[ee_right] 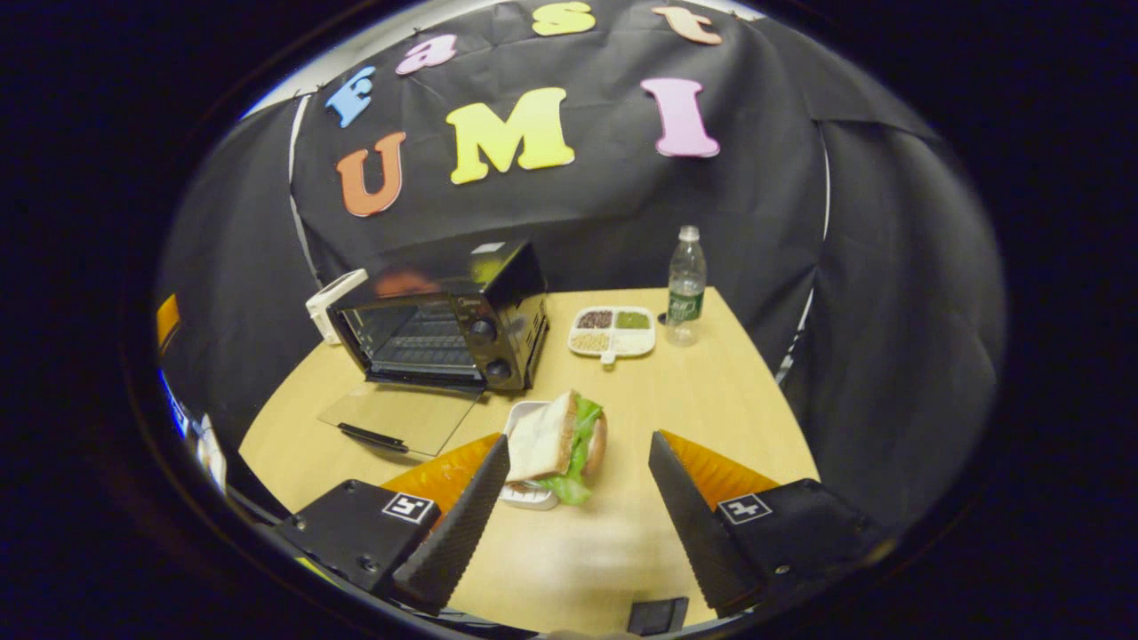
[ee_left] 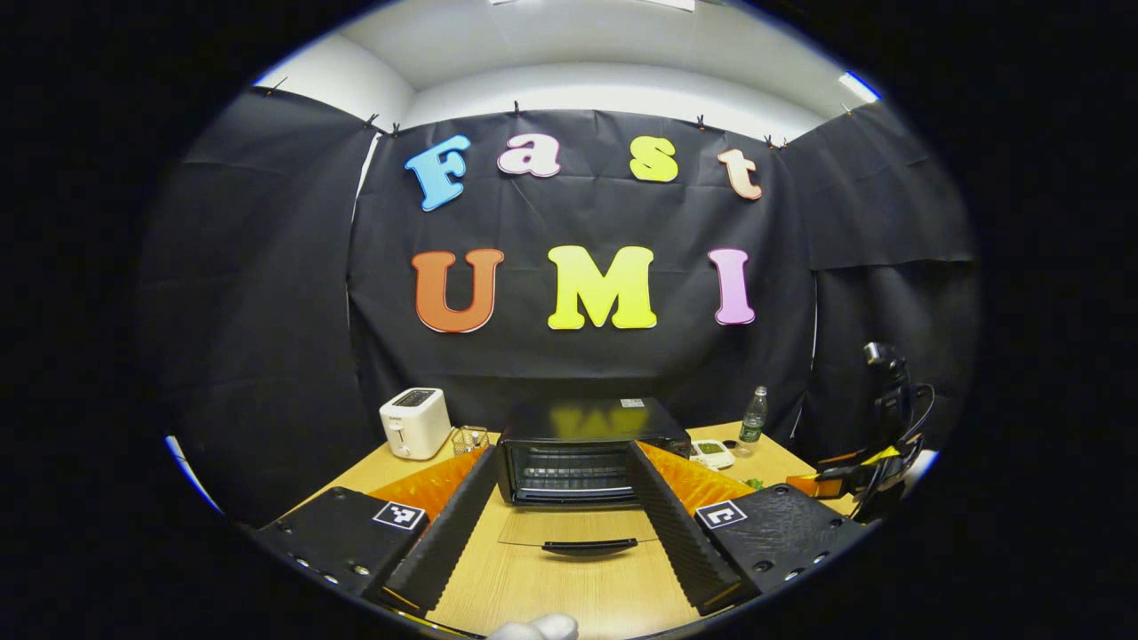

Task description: Open the electric oven with the left hand, put the food in, and close the electric oven.

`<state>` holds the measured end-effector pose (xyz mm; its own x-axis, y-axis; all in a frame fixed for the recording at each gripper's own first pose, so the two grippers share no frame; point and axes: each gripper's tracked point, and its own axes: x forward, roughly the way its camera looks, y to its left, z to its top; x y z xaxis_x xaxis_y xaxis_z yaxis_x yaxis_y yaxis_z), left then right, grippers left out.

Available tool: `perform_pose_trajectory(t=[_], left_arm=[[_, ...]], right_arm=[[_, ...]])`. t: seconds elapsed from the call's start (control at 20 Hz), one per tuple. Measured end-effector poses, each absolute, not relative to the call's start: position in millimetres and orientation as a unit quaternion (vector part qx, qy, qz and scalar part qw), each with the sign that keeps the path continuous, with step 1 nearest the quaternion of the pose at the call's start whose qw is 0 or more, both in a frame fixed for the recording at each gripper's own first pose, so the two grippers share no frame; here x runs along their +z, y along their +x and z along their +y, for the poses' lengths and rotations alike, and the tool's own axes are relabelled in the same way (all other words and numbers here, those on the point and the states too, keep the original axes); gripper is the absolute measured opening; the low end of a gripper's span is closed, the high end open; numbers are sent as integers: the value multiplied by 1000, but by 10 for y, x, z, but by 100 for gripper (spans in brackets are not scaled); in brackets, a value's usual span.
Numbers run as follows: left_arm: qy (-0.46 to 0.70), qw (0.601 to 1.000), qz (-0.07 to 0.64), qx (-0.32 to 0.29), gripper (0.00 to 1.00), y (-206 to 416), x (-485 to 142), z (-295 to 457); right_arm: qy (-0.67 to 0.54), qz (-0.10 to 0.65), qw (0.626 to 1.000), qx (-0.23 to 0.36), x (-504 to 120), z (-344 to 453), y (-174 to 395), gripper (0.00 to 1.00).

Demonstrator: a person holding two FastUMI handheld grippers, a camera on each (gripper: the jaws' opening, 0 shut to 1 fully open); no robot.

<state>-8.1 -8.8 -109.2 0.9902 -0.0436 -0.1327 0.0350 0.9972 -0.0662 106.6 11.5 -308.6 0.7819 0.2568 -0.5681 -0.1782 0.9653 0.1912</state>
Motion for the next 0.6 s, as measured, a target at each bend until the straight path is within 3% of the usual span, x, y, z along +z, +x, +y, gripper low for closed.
perform_pose_trajectory(t=[0.35, 0.4, 0.5, 0.55, 0.6], left_arm=[[-16, 996, 83, 26, 95, -19, -996, -155], [-13, 996, 86, 31, 95, 8, -1003, -165], [-9, 995, 93, 47, 95, 41, -1002, -182], [-9, 994, 94, 55, 95, 53, -989, -195], [-8, 993, 95, 62, 95, 78, -982, -210]], right_arm=[[138, 382, 896, 179, -3617, 305, 1486, 96], [140, 393, 890, 186, -3670, 320, 1555, 84], [151, 404, 881, 196, -3755, 337, 1687, 82], [157, 413, 873, 204, -3792, 359, 1717, 95], [165, 424, 864, 216, -3820, 396, 1735, 81]])
